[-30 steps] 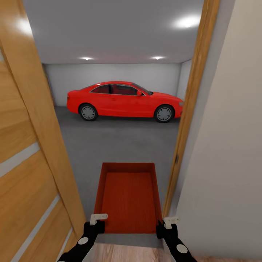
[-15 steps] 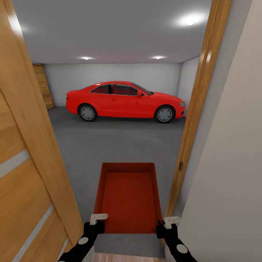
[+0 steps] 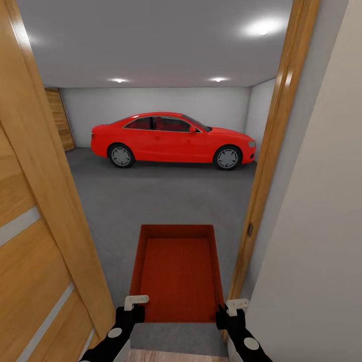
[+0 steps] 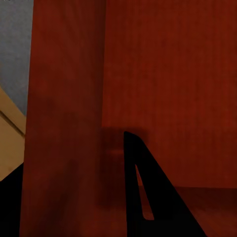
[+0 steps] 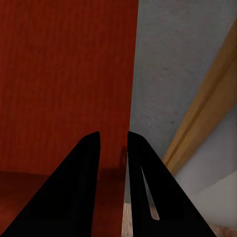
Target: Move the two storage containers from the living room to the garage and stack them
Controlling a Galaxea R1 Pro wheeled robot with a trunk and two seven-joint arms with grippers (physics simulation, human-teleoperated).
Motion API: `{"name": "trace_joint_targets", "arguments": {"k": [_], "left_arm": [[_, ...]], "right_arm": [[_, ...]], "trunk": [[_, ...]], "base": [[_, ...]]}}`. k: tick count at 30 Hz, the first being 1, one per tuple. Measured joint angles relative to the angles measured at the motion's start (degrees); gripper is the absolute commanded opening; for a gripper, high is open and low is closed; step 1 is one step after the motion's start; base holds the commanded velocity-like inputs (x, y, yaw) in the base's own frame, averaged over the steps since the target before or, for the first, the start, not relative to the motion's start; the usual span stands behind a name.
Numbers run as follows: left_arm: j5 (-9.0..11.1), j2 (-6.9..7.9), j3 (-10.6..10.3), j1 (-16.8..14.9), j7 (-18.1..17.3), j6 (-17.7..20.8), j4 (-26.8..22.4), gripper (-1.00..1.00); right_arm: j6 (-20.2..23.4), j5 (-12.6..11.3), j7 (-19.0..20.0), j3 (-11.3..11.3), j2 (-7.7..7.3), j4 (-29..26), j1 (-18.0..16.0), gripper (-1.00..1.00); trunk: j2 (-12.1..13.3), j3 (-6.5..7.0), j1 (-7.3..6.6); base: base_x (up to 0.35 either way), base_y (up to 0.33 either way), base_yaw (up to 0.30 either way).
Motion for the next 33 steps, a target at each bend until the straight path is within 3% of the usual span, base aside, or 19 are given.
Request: {"name": "trace_joint_targets", "arguments": {"k": [14, 33], "left_arm": [[-0.02, -0.01, 0.00, 0.00, 0.01, 0.03, -0.01, -1.00], [-0.07, -0.03, -0.01, 0.00, 0.03, 0.14, -0.06, -1.00]], "right_arm": [[0.00, -0.01, 0.04, -0.02, -0.01, 0.01, 0.00, -1.00], [0.01, -0.01, 0.05, -0.06, -0.01, 0.04, 0.00, -1.00]], "trunk": [[-0.01, 0.00, -0.01], [-0.01, 0.00, -0.03]], "base": [[0.019, 0.007, 0.000], [0.299, 0.041, 0.000]]}}
